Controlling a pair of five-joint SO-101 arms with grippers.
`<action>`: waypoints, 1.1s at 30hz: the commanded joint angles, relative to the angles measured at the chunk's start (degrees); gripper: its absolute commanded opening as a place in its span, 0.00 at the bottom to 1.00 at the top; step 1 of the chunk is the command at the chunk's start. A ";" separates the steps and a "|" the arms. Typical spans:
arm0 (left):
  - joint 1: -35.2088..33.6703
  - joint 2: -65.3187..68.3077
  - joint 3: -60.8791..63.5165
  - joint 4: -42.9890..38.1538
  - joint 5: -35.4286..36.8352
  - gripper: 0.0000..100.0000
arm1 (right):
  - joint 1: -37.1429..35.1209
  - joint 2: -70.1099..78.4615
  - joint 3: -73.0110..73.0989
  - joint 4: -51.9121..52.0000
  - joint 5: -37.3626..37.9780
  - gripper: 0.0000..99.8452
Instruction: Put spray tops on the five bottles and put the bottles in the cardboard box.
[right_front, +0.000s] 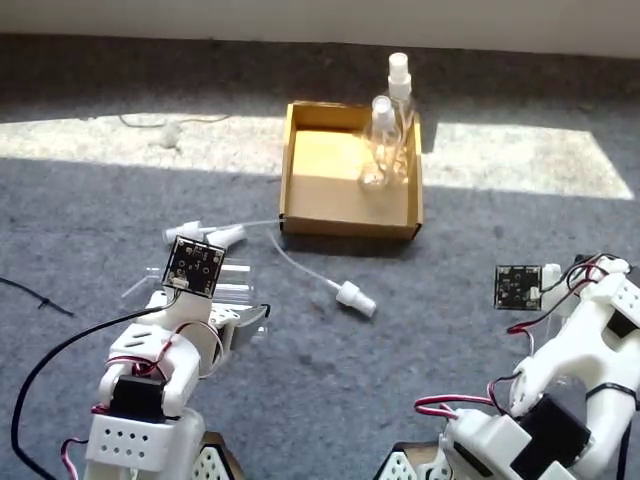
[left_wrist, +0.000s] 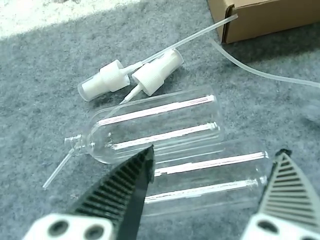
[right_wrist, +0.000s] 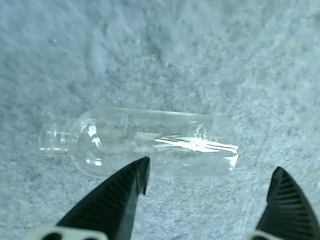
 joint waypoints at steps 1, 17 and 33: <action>-0.75 -0.48 -1.63 -1.14 -0.62 0.34 | -0.04 2.51 -1.19 -0.22 -0.79 0.33; -0.75 -0.48 -1.54 -1.14 -0.53 0.34 | -0.40 -3.12 -0.48 -3.38 0.88 0.33; -0.57 -0.48 -1.45 -1.14 -0.53 0.34 | 11.47 -22.90 10.42 3.38 -29.71 0.18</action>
